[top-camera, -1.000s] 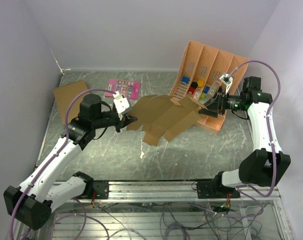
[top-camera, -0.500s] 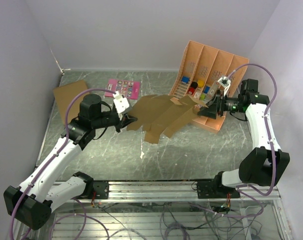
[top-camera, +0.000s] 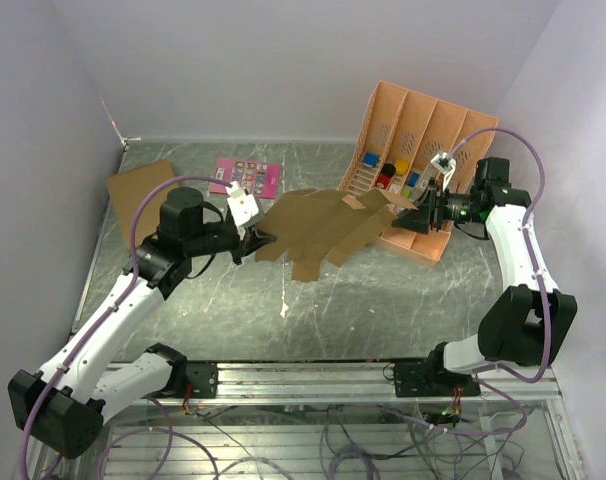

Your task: Fold the paper box

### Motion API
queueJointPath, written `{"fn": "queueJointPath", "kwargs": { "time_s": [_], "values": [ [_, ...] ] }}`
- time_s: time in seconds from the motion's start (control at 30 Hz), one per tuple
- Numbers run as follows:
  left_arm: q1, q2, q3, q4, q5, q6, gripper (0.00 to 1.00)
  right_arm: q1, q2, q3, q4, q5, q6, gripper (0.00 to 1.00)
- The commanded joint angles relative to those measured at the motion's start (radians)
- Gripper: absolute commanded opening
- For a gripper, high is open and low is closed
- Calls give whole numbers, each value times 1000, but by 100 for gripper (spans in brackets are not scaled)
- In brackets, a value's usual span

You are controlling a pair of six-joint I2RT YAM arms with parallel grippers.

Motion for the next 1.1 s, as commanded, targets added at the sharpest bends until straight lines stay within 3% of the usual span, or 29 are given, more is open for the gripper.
{"fn": "queueJointPath", "kwargs": {
  "time_s": [0.0,0.13,0.6,0.73,0.87,1.0,1.07],
  "values": [
    [11,1,26,61,45,-10,7,7,22,15,14,-24,-4,40],
    [11,7,26,66,58,-12,7,7,25,14,54,-26,14,44],
    [11,11,28,69,99,-14,7,9,70,48,73,-82,-39,45],
    [11,11,33,67,121,-9,7,9,105,89,20,-75,-93,52],
    [12,11,43,25,72,17,7,-11,129,155,-140,-19,-277,59],
    [13,15,53,-23,23,50,7,-70,136,218,-418,12,-614,67],
    [14,13,54,-26,15,56,7,-94,112,218,-448,49,-673,71]
  ]
}}
